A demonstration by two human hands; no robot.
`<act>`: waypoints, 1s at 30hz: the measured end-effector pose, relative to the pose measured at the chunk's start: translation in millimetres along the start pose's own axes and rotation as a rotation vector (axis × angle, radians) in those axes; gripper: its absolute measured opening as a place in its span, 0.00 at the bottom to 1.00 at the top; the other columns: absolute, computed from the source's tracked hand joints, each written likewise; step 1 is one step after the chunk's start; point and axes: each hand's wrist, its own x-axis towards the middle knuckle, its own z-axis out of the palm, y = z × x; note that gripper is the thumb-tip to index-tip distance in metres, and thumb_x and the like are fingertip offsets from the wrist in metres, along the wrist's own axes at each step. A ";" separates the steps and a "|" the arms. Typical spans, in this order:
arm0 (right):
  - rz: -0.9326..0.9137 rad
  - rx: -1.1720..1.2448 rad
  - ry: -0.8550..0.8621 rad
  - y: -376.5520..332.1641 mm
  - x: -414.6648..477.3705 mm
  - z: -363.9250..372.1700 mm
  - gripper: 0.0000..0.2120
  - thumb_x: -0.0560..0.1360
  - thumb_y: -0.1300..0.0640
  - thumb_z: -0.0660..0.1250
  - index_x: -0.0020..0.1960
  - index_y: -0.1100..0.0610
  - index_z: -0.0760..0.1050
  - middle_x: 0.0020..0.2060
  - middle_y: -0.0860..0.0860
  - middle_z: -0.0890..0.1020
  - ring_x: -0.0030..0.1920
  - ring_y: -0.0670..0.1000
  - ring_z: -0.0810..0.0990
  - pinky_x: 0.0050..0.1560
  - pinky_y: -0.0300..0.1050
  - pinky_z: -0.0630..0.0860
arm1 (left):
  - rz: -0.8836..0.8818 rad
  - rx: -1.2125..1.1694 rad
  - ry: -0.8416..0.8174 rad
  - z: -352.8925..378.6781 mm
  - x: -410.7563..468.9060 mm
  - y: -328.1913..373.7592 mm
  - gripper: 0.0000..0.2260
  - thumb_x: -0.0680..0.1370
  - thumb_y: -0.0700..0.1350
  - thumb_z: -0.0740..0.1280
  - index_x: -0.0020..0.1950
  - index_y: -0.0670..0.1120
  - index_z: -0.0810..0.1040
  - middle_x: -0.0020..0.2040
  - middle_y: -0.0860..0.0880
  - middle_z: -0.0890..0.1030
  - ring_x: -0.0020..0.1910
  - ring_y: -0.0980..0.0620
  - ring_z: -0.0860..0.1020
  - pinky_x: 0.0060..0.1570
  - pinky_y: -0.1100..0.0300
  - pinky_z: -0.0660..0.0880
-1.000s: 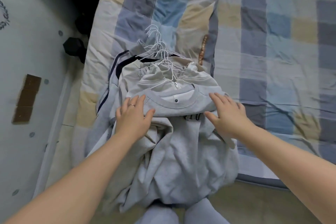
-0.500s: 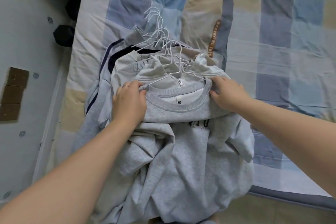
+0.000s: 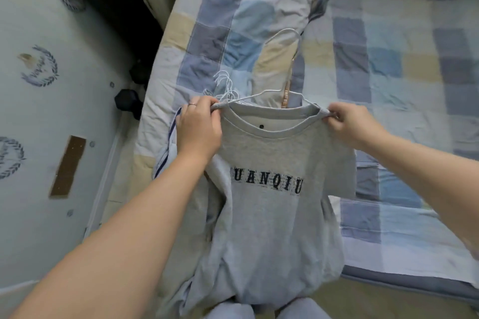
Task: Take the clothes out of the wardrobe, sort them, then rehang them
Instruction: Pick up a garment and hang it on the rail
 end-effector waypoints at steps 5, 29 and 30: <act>0.056 0.078 0.149 -19.0 -51.0 -64.3 0.10 0.75 0.58 0.67 0.37 0.51 0.71 0.31 0.50 0.75 0.39 0.58 0.74 0.37 0.47 0.64 | 0.106 -0.039 -0.017 -49.9 13.6 41.4 0.09 0.80 0.42 0.62 0.59 0.44 0.78 0.58 0.43 0.78 0.58 0.40 0.74 0.57 0.45 0.69; 0.248 0.088 1.092 -28.9 -433.5 -365.3 0.06 0.77 0.50 0.68 0.42 0.50 0.77 0.34 0.45 0.80 0.36 0.45 0.77 0.35 0.41 0.71 | 1.026 -0.580 0.210 -225.6 -59.8 422.0 0.07 0.80 0.44 0.66 0.56 0.45 0.80 0.52 0.46 0.80 0.53 0.41 0.76 0.56 0.41 0.73; 0.276 0.065 1.126 -21.3 -462.6 -368.6 0.07 0.77 0.49 0.68 0.42 0.50 0.77 0.33 0.45 0.80 0.35 0.45 0.76 0.35 0.44 0.72 | 1.053 -0.593 0.209 -226.6 -81.7 441.0 0.07 0.81 0.44 0.66 0.56 0.45 0.80 0.52 0.45 0.80 0.54 0.41 0.76 0.57 0.41 0.72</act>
